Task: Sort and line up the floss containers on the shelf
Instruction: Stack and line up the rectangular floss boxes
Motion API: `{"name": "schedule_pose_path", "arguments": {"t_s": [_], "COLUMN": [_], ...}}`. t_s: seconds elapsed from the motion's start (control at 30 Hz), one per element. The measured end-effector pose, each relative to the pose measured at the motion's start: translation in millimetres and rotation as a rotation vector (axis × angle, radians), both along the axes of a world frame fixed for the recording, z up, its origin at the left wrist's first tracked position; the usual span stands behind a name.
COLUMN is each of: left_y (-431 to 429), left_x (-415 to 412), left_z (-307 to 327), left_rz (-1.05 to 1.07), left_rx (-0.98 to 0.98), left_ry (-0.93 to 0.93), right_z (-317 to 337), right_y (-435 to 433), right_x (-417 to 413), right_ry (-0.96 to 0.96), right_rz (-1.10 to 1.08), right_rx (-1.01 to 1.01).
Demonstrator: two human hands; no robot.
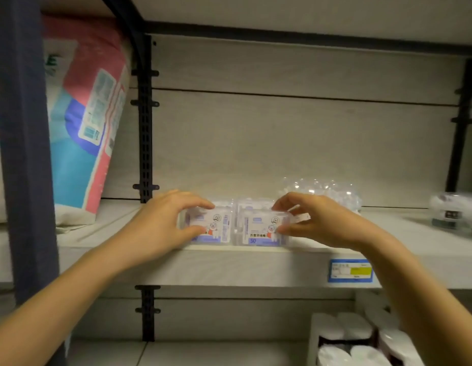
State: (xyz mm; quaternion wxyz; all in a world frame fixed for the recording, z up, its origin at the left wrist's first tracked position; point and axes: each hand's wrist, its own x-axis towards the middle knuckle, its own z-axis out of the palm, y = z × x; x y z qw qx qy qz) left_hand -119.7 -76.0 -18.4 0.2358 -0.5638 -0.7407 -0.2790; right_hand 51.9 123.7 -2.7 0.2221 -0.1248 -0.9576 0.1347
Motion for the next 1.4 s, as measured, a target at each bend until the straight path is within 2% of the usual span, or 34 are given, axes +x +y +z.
{"name": "schedule_pose_path", "arguments": {"t_s": [0.2, 0.3, 0.37, 0.5, 0.63, 0.7, 0.87, 1.07, 1.4], "left_y": [8.3, 8.3, 7.4, 17.8, 34.8, 38.8, 41.6, 42.4, 44.4], "left_x": [-6.4, -2.1, 1.3, -7.6, -27.6, -33.6, -48.3, -58.6, -52.5], "left_z": [-7.2, 3.0, 19.9, 55.1, 61.7, 59.8, 61.0, 60.8, 55.5], "left_rz": [0.041, 0.014, -0.01, 0.008, 0.068, 0.047, -0.009, -0.002, -0.042], "left_rx": [0.05, -0.009, -0.12, -0.446, -0.691, -0.763, -0.769, -0.801, -0.624], "left_ry": [0.053, 0.011, -0.104, -0.404, -0.483, -0.5, -0.565, -0.535, -0.478], "right_z": [1.1, 6.2, 18.5, 57.6, 71.9, 72.4, 72.8, 74.4, 69.8], "right_y": [-4.5, -5.8, -7.4, -5.5, 3.9, 8.1, 11.3, 8.5, -0.4], "right_x": [-5.7, -9.5, -12.8, -31.2, -58.1, -66.9, -80.4, -82.0, -76.1], "right_ry": [0.004, -0.054, -0.118, -0.32, -0.619, -0.71, -0.81, -0.811, -0.745], "right_rz": [-0.065, -0.092, -0.075, -0.058, -0.115, -0.119, -0.088, -0.101, -0.088], "right_rx": [0.152, 0.234, 0.241, 0.094, 0.072, 0.049, 0.031, 0.086, 0.177]}}
